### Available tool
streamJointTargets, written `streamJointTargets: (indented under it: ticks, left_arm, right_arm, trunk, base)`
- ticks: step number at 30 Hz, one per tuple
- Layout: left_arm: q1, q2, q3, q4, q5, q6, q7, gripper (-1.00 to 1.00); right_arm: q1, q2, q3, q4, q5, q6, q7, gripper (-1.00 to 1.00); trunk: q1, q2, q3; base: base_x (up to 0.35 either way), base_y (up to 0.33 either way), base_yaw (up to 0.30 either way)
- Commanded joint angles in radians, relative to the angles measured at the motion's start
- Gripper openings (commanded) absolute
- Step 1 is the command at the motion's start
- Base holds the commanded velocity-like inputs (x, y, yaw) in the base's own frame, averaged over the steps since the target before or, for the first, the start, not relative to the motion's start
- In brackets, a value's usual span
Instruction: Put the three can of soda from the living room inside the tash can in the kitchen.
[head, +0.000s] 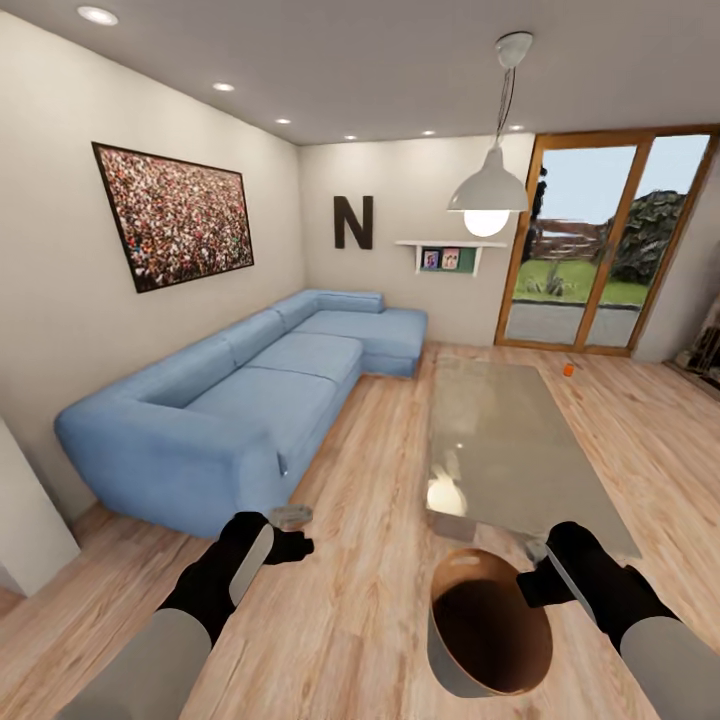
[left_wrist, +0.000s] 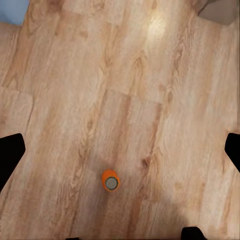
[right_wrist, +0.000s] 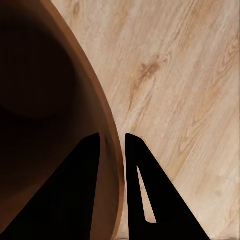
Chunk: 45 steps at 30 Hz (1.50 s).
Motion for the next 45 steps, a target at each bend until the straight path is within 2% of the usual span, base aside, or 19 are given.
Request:
streamJointTargets:
  ticks: [1,24,45]
  left_arm:
    - [0.0,0.0,0.0,0.0,0.0,0.0,-0.001,1.0]
    - [0.0,0.0,0.0,0.0,0.0,0.0,-0.003,1.0]
    - [0.0,0.0,-0.001,0.0,-0.001,0.0,-0.002,1.0]
  right_arm:
    - [0.0,0.0,-0.001,0.0,-0.019,0.002,0.003,-1.0]
    - [0.0,-0.001,-0.003,0.0,-0.02,0.002,0.008,-1.0]
    - [0.0,-0.001,-0.004,0.0,-0.022,0.002,0.01,-1.0]
  trunk:
    - [0.0,0.0,0.0]
    - [0.0,0.0,0.0]
    - [0.0,0.0,0.0]
  base:
    - [-0.103,0.212,-0.287]
    - [-0.018,0.071,-0.287]
    - [-0.087,0.182,-0.254]
